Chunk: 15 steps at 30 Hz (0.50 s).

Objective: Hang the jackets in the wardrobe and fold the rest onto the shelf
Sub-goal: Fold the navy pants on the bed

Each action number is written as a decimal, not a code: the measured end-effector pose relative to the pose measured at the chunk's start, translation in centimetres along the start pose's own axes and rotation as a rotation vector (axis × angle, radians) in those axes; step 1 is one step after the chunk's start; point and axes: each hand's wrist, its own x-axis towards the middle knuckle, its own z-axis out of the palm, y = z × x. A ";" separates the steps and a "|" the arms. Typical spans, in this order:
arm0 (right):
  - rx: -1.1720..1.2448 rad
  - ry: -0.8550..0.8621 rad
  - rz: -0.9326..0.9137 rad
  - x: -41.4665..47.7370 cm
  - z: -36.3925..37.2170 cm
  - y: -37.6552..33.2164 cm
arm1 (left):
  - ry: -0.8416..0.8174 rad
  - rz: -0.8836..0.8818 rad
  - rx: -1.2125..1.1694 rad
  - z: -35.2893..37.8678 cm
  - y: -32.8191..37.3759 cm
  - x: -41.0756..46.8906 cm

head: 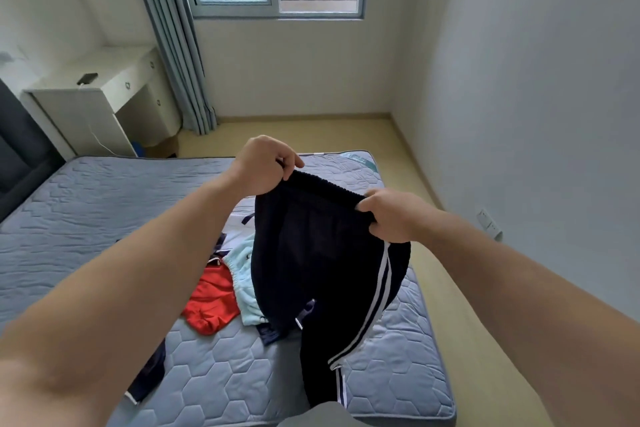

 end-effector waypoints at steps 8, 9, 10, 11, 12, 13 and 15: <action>0.039 0.118 0.283 -0.3 -5.4 2.0 | 0.130 -0.060 0.119 -2.5 3.0 0.7; 0.095 0.181 0.295 -0.3 -6.5 2.4 | 0.185 -0.050 0.135 -3.1 3.6 0.8; 0.169 0.274 0.310 -0.3 -7.8 2.8 | 0.274 -0.015 0.155 -3.6 4.3 1.0; 0.245 0.402 0.327 -0.3 -9.1 3.2 | 0.381 0.043 0.183 -4.2 5.0 1.1; 0.301 0.562 0.334 -0.1 -10.5 3.5 | 0.484 0.117 0.223 -4.8 5.8 1.3; 0.317 0.726 0.331 0.2 -11.8 3.7 | 0.569 0.195 0.260 -5.3 6.7 1.6; 0.279 1.000 0.291 0.6 -14.3 3.4 | 0.698 0.302 0.276 -6.3 8.7 2.5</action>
